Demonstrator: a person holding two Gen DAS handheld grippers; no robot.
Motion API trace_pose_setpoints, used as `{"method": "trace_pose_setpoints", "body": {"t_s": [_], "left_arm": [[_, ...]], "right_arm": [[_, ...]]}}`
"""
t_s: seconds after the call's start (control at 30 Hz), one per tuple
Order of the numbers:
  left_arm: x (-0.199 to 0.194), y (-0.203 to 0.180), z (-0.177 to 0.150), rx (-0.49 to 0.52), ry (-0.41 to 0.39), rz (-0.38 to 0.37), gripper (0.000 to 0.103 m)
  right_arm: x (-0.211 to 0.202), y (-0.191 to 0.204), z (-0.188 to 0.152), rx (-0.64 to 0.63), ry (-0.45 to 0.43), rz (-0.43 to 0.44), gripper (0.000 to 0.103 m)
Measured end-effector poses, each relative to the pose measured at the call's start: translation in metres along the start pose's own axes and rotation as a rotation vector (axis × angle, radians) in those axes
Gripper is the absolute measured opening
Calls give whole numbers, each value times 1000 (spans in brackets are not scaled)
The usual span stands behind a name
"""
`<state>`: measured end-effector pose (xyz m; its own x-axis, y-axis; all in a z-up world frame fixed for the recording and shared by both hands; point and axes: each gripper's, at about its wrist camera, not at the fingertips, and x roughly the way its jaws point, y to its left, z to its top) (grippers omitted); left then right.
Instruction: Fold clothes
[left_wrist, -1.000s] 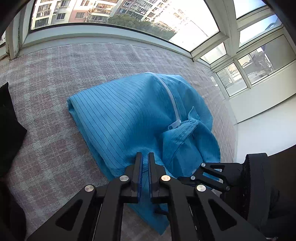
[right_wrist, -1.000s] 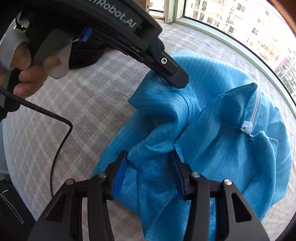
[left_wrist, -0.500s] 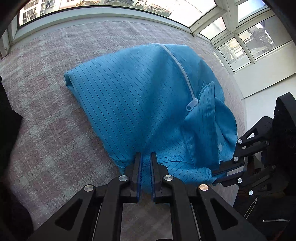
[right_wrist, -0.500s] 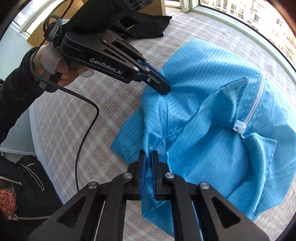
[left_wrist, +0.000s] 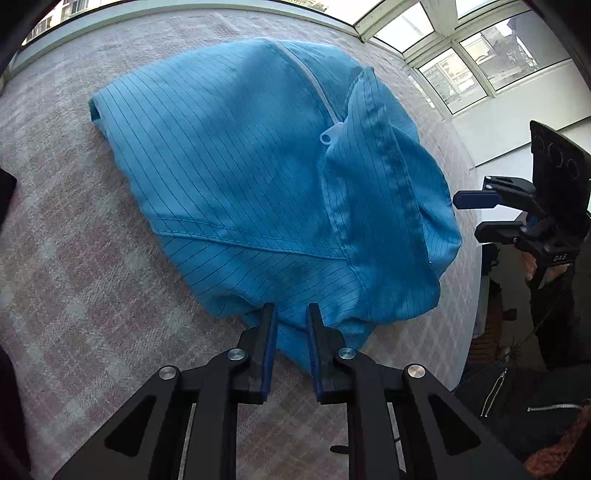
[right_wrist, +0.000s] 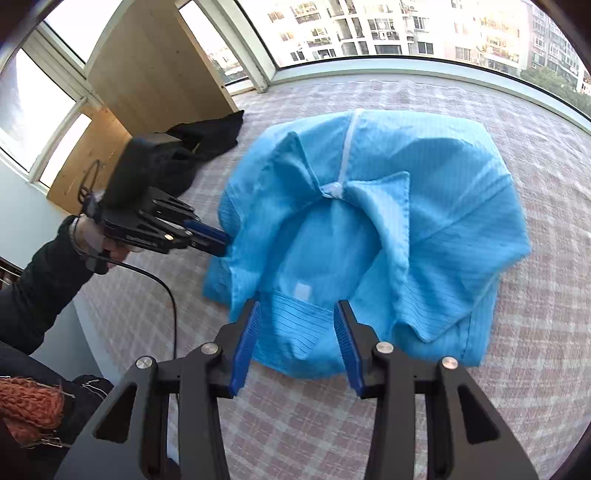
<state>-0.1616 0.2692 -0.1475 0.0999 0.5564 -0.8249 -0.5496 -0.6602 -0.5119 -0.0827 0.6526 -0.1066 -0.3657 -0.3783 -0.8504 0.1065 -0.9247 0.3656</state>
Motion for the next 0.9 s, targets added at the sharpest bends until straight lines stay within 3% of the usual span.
{"method": "trace_pose_setpoints", "body": {"t_s": [0.1,0.13,0.2,0.27,0.33,0.47,0.57,0.63,0.7,0.9], "left_arm": [[-24,-20,2,24,-52,-42,17],[-25,-29,3,43,-52,-65,21],[-16,-39,6,71,-24,-72,25],[1,-36,6,58,27,-25,24],[3,-29,4,20,37,1,23],[-25,-41,3,-4,-25,36,22],[-51,-66,10,-27,-103,23,35],[-60,-80,17,-61,-139,11,49],[-62,-89,24,-74,-152,20,50],[-37,-94,32,-75,-98,162,50]], "right_arm": [[1,-6,-21,28,-47,76,41],[5,-6,-23,29,-44,86,41],[23,-4,-27,5,14,30,41],[41,-6,-33,-19,90,-57,41],[42,-12,-40,-10,119,-63,41],[-5,-21,-45,63,-60,-1,41],[-32,-32,-45,104,-185,-61,50],[-25,-37,-38,105,-179,-84,50],[-11,-39,-27,99,-159,-103,50],[22,-34,-16,60,-73,-88,50]]}}
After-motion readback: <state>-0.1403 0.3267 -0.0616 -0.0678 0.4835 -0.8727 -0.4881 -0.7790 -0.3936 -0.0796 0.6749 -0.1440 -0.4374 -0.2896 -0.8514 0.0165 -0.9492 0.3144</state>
